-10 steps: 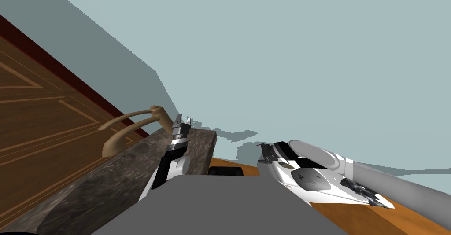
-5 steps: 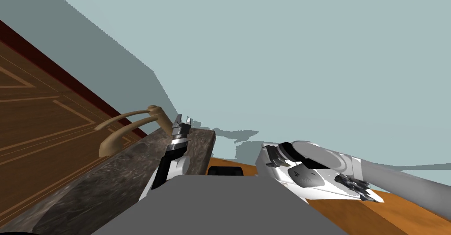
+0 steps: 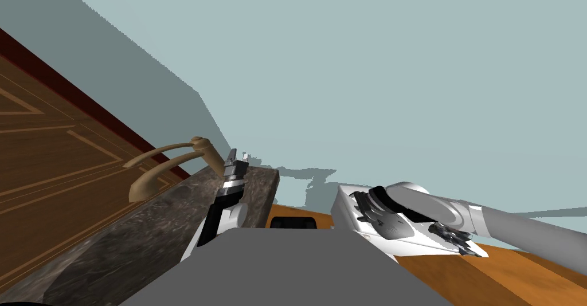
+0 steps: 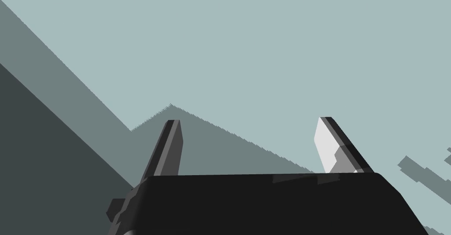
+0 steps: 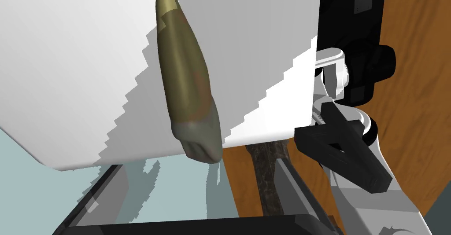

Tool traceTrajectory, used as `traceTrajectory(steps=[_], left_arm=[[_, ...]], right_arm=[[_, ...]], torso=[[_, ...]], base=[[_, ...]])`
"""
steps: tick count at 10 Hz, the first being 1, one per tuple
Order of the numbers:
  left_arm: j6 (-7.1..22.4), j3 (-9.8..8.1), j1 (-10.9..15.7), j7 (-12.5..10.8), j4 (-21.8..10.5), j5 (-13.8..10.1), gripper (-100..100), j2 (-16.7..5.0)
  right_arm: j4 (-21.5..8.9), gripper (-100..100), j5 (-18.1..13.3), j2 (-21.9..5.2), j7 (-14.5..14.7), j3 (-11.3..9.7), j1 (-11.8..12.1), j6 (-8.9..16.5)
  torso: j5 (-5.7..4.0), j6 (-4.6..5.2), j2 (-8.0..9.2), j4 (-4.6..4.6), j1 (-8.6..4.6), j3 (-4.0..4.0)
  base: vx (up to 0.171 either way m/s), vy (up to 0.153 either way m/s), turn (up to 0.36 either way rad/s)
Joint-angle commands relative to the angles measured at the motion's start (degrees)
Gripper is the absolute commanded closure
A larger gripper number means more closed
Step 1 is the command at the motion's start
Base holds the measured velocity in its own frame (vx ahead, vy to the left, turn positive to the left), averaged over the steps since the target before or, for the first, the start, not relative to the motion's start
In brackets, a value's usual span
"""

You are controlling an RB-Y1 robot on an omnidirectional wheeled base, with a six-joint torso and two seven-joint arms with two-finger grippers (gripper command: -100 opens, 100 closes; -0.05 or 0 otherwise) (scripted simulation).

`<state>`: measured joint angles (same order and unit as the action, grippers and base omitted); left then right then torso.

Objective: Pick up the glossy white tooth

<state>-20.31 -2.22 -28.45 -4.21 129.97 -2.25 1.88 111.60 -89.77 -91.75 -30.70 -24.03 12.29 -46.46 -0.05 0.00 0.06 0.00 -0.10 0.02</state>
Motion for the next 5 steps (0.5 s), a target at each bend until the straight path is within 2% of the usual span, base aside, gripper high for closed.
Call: traceTrajectory(steps=[1,5], left_arm=[[0.0,0.0,0.0,0.0,0.0,0.0,0,0.0],[0.0,0.0,0.0,0.0,0.0,0.0,0,0.0]], right_arm=[[0.3,-100,-2.0,-1.4,-1.0,-0.4,0.1,-0.3],[0.6,-100,-5.8,-4.4,-2.0,-1.0,0.6,-0.5]], torso=[[0.0,0.0,0.0,0.0,0.0,0.0],[0.02,0.02,-0.02,-0.01,0.03,-0.01]], base=[[-0.01,-0.024,-0.006],[-0.005,-0.011,-0.006]])
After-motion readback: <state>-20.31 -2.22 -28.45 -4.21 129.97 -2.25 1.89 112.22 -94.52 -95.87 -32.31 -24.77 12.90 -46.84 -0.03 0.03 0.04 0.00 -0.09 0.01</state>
